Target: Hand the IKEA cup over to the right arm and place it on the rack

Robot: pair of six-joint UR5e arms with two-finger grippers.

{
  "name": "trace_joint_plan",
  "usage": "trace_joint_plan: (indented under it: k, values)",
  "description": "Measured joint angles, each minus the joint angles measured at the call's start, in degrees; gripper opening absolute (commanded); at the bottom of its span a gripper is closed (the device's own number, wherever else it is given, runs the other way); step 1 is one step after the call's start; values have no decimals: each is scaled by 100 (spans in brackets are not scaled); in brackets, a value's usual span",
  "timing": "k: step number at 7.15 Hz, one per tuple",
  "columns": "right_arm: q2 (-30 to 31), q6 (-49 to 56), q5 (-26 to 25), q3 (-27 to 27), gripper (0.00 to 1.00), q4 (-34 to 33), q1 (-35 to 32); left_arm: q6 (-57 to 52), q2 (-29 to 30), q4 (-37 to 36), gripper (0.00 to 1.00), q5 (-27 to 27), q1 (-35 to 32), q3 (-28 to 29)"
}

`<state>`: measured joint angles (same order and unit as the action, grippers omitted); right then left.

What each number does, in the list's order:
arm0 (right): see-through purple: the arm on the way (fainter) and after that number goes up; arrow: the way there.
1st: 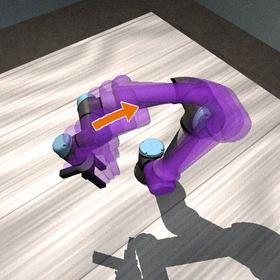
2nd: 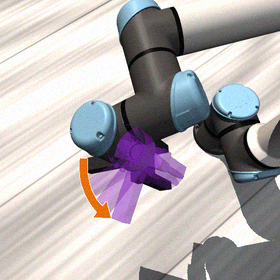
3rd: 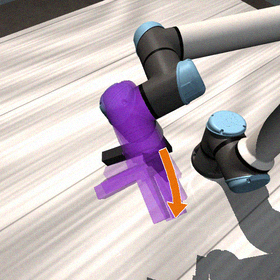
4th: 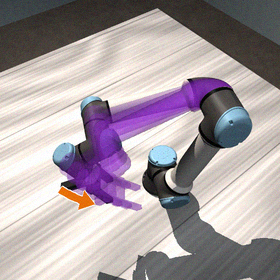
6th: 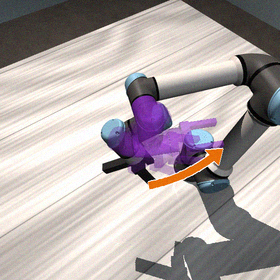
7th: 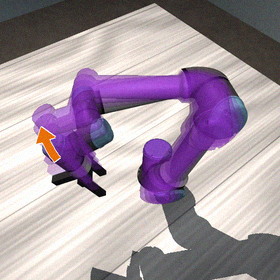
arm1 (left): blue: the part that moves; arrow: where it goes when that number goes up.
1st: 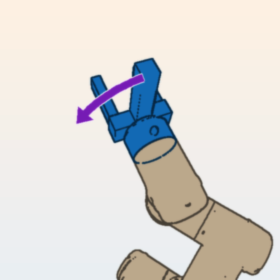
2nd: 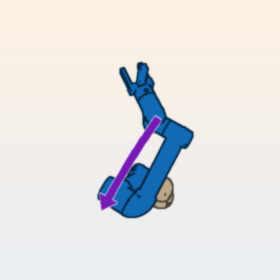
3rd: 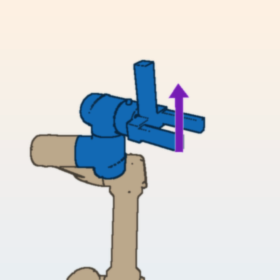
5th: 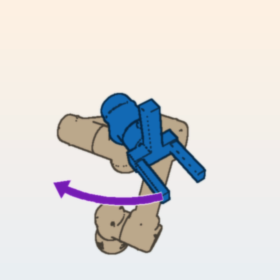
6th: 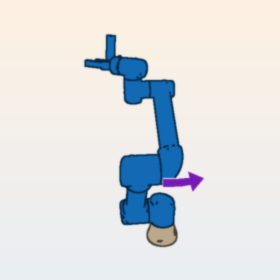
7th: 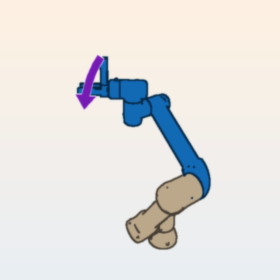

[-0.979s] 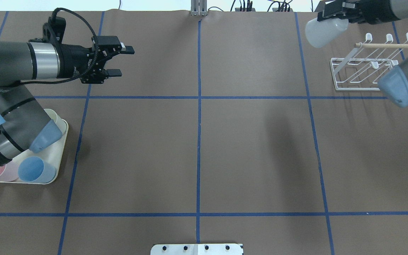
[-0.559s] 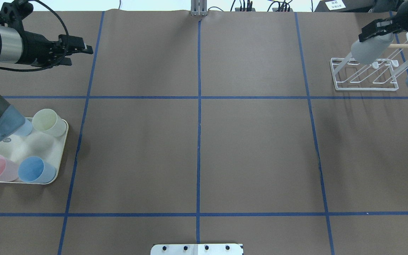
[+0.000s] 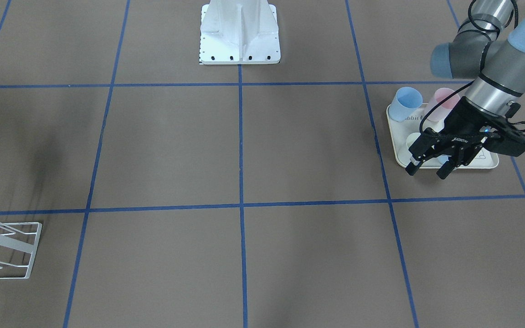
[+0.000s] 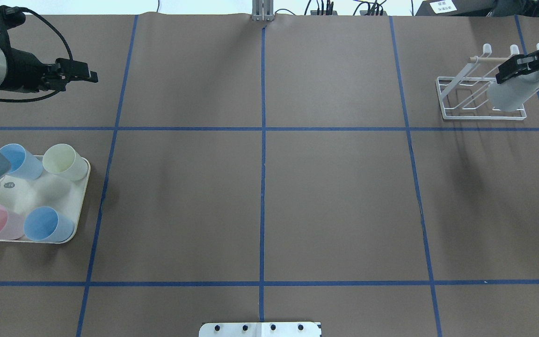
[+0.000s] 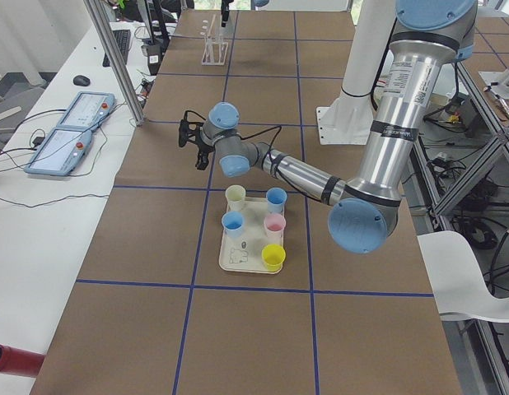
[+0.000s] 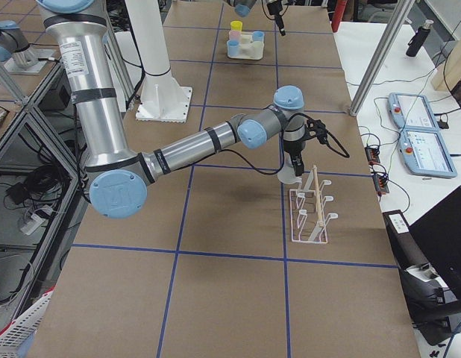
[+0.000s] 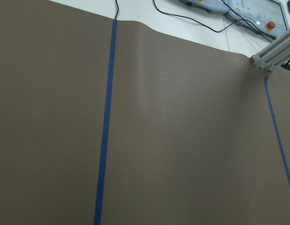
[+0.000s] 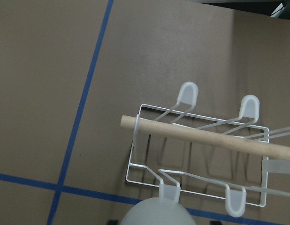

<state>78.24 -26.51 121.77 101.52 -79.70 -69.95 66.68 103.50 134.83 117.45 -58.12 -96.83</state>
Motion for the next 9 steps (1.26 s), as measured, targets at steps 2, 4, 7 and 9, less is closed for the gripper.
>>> trace_joint_plan:
  k: [2,4,7,9]
  values:
    - [-64,-19,-36,-61,10,6,6,2,-6,-8,100,-7,0,-20]
    - [-137,-28,-60,-220,11,53,8,22,-8,-9,100,-4,1,-69]
    - [-328,-50,-68,-618,37,293,8,31,-14,-9,100,-3,-3,-109]
    - [-365,-66,-60,-932,88,517,11,6,-100,-12,100,0,-24,-129]
